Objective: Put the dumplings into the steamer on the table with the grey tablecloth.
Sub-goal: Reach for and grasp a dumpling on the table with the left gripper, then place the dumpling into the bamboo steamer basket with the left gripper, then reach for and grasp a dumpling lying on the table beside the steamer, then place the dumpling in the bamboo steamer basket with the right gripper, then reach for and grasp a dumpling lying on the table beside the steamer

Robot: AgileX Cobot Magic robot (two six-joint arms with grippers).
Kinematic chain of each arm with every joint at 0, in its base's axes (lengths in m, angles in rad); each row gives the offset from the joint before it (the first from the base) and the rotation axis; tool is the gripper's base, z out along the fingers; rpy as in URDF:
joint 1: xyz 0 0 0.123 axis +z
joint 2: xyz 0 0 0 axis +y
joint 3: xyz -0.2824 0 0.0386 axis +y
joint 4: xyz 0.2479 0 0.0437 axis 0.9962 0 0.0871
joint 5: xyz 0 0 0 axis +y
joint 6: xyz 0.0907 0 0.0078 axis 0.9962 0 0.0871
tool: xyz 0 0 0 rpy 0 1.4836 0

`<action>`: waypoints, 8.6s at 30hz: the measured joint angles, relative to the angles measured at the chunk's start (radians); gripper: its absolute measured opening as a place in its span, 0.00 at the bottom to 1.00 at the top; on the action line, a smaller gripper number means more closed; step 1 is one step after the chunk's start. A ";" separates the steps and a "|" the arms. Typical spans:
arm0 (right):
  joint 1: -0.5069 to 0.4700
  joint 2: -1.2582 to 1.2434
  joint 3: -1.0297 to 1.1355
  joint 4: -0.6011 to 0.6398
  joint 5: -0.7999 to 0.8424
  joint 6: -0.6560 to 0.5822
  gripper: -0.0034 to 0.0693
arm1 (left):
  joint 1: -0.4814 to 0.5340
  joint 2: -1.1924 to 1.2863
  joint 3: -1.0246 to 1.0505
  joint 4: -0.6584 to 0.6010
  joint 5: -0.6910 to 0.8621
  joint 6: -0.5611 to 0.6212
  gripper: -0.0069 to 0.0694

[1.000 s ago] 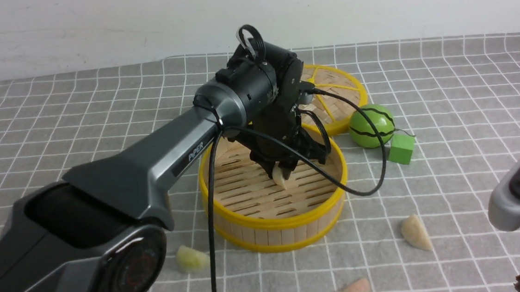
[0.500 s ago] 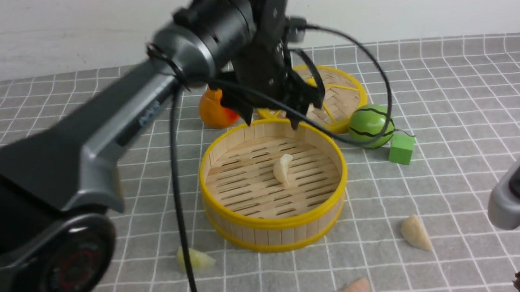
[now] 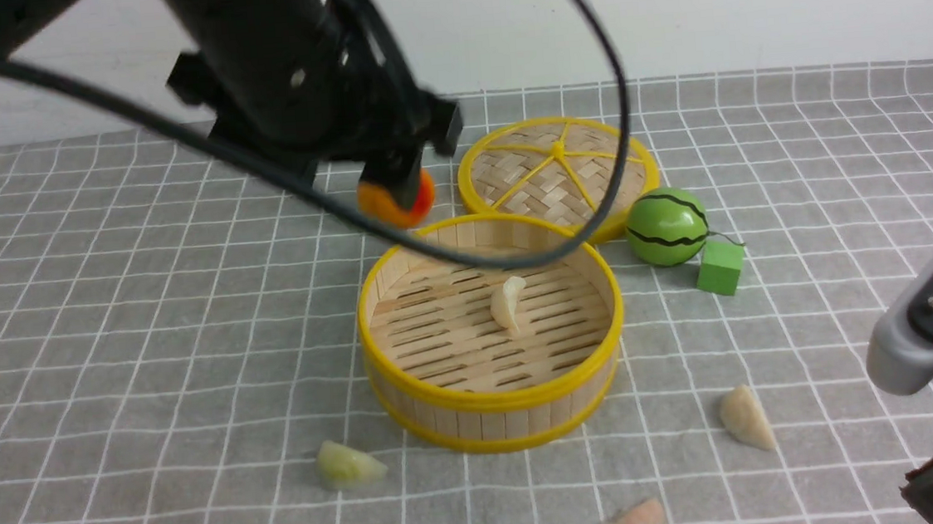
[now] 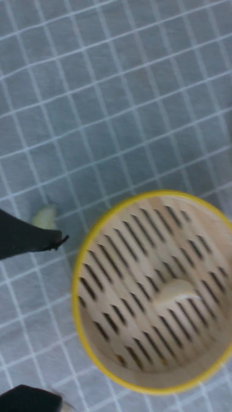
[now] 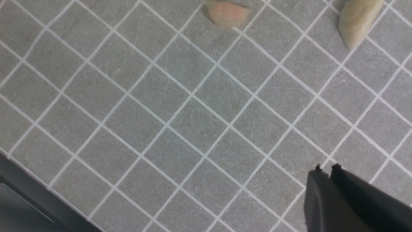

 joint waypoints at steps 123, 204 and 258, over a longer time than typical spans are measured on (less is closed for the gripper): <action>0.000 0.037 0.000 0.034 -0.061 0.000 0.20 | 0.209 0.160 0.290 -0.261 -0.248 0.257 0.39; 0.000 0.855 -0.217 0.213 -0.368 -0.935 0.39 | 0.209 -1.050 0.805 -0.329 -0.029 0.214 0.07; 0.142 1.094 -1.197 -0.054 0.172 0.053 0.87 | 0.209 -1.137 0.809 -0.379 0.003 0.206 0.08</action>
